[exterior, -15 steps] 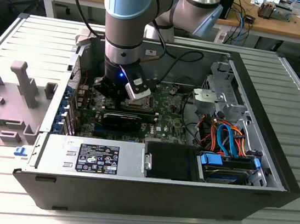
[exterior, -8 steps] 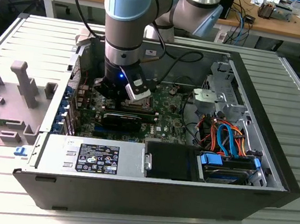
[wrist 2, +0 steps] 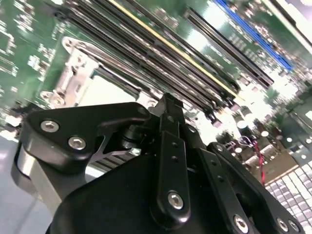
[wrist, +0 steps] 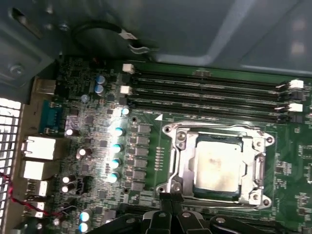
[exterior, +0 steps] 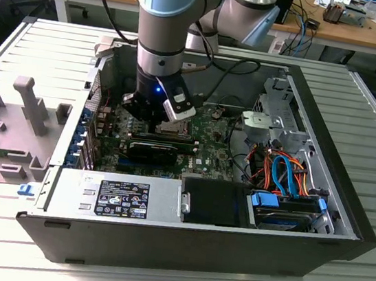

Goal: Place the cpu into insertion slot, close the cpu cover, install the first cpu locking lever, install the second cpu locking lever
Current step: 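Install the second cpu locking lever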

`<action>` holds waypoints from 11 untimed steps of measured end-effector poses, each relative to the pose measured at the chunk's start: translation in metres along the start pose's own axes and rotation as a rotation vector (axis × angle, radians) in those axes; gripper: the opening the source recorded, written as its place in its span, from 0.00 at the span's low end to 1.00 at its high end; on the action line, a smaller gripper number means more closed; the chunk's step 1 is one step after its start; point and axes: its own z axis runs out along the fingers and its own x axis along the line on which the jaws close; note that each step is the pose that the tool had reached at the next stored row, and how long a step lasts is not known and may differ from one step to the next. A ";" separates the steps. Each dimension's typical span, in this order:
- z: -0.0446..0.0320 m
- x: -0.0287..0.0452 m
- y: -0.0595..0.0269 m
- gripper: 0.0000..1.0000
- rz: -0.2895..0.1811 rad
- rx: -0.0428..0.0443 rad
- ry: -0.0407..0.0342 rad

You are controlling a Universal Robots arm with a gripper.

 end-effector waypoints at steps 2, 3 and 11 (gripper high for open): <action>-0.0003 -0.0063 -0.0007 0.11 0.000 -0.0053 0.0061; -0.0003 -0.0103 -0.0011 0.11 0.000 -0.0141 0.0095; -0.0021 -0.0366 -0.0038 0.11 0.001 -0.0472 0.0259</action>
